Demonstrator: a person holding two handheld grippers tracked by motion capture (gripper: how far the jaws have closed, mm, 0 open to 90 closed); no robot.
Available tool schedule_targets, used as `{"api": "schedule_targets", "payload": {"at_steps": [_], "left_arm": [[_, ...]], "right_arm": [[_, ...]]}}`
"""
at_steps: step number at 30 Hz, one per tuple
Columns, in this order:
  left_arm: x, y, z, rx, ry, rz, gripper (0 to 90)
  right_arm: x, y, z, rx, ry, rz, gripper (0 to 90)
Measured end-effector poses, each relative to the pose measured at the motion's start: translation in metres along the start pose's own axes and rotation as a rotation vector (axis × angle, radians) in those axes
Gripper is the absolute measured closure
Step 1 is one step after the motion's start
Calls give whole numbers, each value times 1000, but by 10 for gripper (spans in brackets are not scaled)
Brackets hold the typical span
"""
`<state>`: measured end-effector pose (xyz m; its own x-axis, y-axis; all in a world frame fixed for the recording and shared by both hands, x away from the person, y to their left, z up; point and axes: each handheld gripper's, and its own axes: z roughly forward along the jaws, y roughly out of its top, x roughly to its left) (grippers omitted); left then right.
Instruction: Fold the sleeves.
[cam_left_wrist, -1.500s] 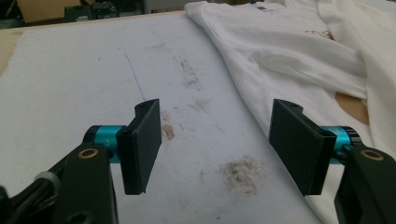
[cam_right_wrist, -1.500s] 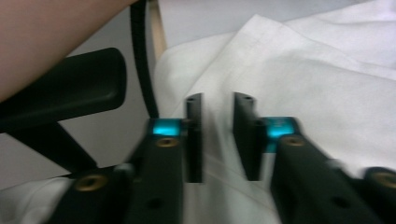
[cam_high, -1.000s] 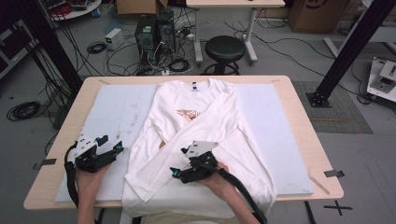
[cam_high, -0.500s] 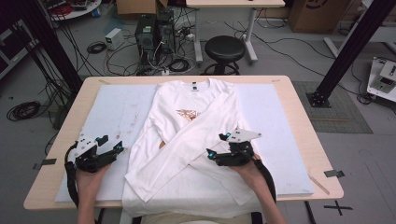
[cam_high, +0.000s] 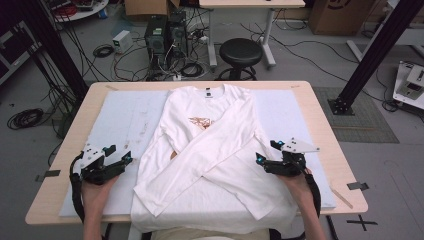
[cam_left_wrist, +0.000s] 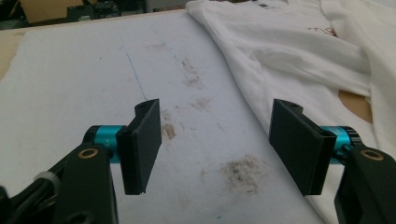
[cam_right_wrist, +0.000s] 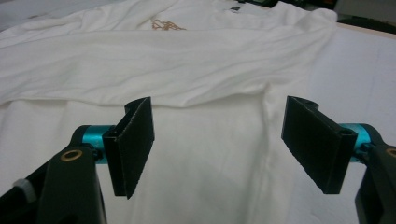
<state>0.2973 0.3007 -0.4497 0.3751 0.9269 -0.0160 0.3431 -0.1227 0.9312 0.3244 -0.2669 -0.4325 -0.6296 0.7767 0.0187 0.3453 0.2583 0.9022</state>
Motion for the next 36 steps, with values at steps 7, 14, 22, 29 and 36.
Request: {"api": "schedule_targets", "payload": {"at_steps": [7,14,22,29,36], "left_arm": [[0,0,0,0,2,2,347],[0,0,0,0,0,-2,347],[1,0,0,0,-3,-4,347],[1,0,-1,0,-5,-4,347],[0,0,-1,-8,-3,-1,347]], "right_arm": [[-15,-11,-11,-25,-43,23,260],[-27,-23,-22,-49,-83,48,260],[-33,-28,-27,-68,-99,69,260],[-34,-29,-27,-63,-126,93,260],[-35,-29,-25,-46,-147,116,263]]}}
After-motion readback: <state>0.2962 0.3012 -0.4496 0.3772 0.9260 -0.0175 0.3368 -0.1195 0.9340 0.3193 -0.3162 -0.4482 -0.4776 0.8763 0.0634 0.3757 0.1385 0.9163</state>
